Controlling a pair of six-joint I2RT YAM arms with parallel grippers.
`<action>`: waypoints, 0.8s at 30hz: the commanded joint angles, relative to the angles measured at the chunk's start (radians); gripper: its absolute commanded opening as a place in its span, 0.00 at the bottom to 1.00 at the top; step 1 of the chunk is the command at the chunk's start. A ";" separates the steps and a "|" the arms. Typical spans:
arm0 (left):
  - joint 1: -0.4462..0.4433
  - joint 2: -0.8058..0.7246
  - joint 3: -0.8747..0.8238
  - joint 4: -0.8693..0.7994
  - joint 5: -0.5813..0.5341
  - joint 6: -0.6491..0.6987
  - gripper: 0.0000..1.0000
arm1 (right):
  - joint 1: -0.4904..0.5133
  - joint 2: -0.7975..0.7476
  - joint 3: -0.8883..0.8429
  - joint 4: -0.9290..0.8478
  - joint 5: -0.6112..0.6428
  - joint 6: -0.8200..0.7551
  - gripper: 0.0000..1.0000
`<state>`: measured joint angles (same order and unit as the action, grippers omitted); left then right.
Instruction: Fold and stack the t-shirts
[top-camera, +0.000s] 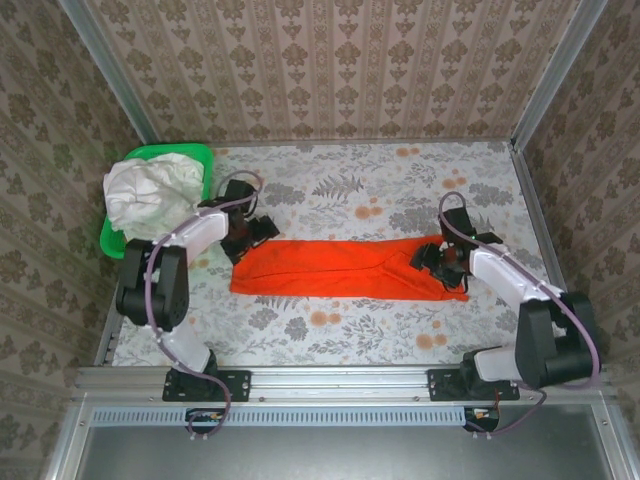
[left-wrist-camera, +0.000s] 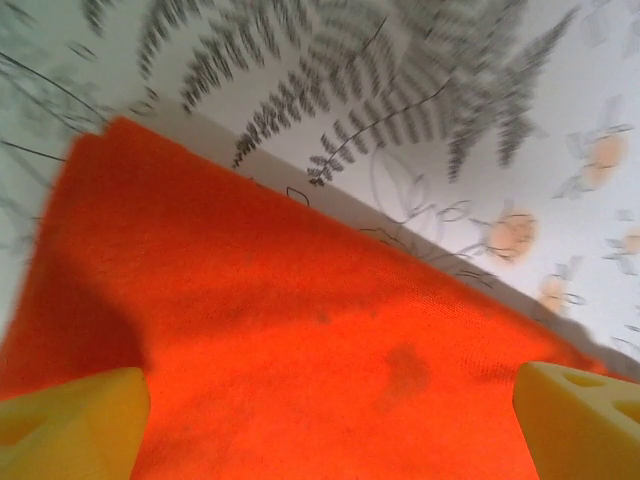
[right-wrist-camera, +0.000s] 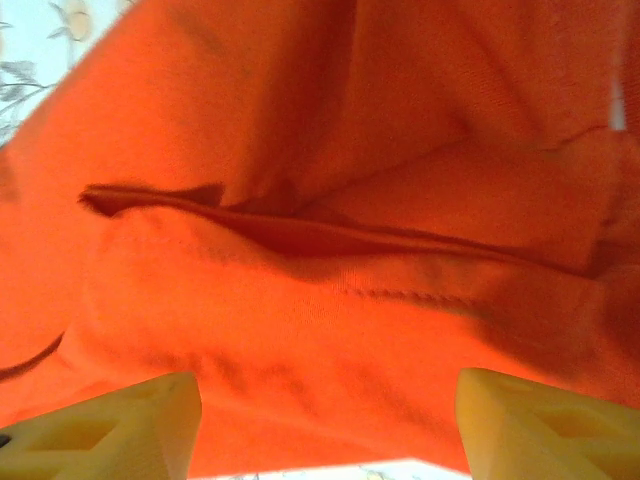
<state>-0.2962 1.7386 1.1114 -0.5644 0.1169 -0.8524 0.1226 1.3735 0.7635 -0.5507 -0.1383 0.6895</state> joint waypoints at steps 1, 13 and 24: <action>-0.015 0.032 -0.025 0.031 0.043 -0.037 0.95 | -0.002 0.076 -0.018 0.090 0.033 0.093 0.68; -0.124 -0.126 -0.205 -0.098 0.009 0.073 0.95 | -0.056 0.604 0.520 0.026 0.067 -0.007 0.67; -0.230 -0.261 -0.171 -0.123 -0.024 0.164 0.98 | -0.008 1.086 1.423 -0.169 -0.064 -0.068 0.70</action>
<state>-0.5301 1.5284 0.9001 -0.6579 0.1326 -0.7357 0.0994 2.4126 2.0525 -0.6342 -0.1406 0.6533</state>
